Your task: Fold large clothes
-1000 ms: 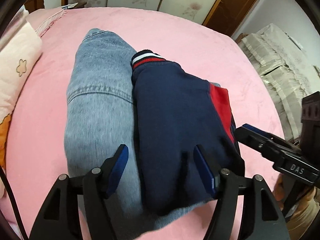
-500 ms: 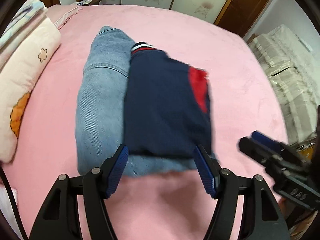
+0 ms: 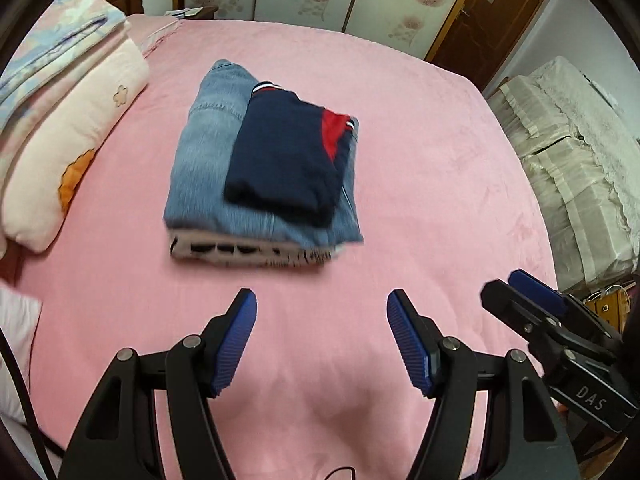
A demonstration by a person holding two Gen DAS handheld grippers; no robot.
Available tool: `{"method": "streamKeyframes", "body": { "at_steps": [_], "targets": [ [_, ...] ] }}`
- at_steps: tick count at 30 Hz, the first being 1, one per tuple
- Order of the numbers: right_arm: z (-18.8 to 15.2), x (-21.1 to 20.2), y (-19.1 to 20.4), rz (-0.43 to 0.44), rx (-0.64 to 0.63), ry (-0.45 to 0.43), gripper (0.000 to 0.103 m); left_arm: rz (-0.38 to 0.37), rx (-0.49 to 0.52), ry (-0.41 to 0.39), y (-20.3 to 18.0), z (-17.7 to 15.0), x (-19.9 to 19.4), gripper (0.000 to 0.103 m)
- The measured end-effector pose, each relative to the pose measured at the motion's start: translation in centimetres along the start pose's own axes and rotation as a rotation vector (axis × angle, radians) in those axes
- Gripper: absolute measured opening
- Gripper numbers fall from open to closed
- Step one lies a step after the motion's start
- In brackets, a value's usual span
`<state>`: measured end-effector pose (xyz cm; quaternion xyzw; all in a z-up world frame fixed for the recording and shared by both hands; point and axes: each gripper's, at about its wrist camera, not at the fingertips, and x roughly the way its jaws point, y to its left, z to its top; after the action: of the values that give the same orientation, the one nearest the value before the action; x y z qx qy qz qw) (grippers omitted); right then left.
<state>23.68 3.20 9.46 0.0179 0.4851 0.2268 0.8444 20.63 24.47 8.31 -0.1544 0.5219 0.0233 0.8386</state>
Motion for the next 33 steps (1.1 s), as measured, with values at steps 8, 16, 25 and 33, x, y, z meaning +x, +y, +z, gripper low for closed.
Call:
{"method": "streamKeyframes", "body": {
  "at_steps": [8,16,25,33],
  "targets": [
    [-7.3,-8.0,-2.1,-0.050,-0.033,-0.003,0.063,0.039,0.026,-0.004,-4.9,-8.6,-5.8,0.066],
    [-15.6,-12.3,-4.8,-0.141,-0.044,0.011,0.063,0.105,0.066,-0.036,-9.5,-17.7,-7.4,0.066],
    [-21.4,-14.6,-6.5,-0.213,-0.011,0.019,0.063,0.124,0.059,-0.045,-12.7,-24.7,-7.1,0.066],
    [-23.2,-16.4,-7.0,-0.241,-0.019,-0.032,0.063,0.138,0.057,-0.055,-14.5,-25.8,-7.3,0.066]
  ]
}}
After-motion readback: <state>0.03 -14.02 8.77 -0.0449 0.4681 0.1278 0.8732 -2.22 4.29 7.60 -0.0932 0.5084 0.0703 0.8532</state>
